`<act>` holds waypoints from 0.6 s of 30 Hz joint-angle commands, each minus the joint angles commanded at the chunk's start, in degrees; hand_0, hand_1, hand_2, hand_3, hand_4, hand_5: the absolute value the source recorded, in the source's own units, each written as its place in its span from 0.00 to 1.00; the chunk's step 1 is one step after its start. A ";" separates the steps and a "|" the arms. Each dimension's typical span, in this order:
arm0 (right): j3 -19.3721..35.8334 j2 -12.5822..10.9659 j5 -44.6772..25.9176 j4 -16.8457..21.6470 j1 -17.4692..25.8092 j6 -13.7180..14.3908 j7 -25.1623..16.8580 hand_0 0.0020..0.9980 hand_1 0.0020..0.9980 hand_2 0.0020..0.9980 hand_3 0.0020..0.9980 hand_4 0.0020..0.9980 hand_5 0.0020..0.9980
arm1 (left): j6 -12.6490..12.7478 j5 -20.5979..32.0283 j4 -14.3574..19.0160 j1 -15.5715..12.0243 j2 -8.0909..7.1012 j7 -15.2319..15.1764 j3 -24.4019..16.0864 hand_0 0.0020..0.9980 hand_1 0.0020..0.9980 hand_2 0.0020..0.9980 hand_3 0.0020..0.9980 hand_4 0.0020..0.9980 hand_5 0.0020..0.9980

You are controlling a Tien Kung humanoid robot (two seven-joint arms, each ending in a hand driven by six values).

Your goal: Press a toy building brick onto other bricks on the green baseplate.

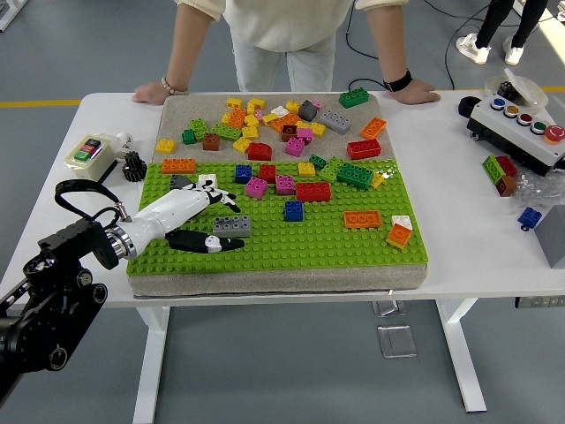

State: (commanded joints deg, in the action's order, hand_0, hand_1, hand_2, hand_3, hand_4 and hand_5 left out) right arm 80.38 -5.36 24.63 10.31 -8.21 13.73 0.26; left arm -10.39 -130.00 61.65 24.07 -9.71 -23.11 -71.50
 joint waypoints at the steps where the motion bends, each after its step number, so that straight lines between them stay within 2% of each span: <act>1: -0.01 0.00 0.01 0.00 -0.01 0.03 0.00 0.73 0.65 0.71 0.58 0.91 0.49 | 0.00 0.00 -0.09 -0.03 0.02 -0.01 0.05 1.00 0.94 0.93 0.74 1.00 0.93; 18: -0.32 0.03 0.01 0.00 -0.17 0.37 0.17 0.73 0.65 0.71 0.58 0.91 0.49 | 1.15 0.00 -4.22 1.05 0.62 -0.28 0.82 1.00 0.94 0.94 0.74 1.00 0.93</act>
State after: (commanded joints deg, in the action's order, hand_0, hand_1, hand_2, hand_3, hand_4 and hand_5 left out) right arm 80.06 -5.32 24.65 10.31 -8.38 14.11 0.43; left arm -9.23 -130.00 57.43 25.12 -9.09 -23.40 -70.68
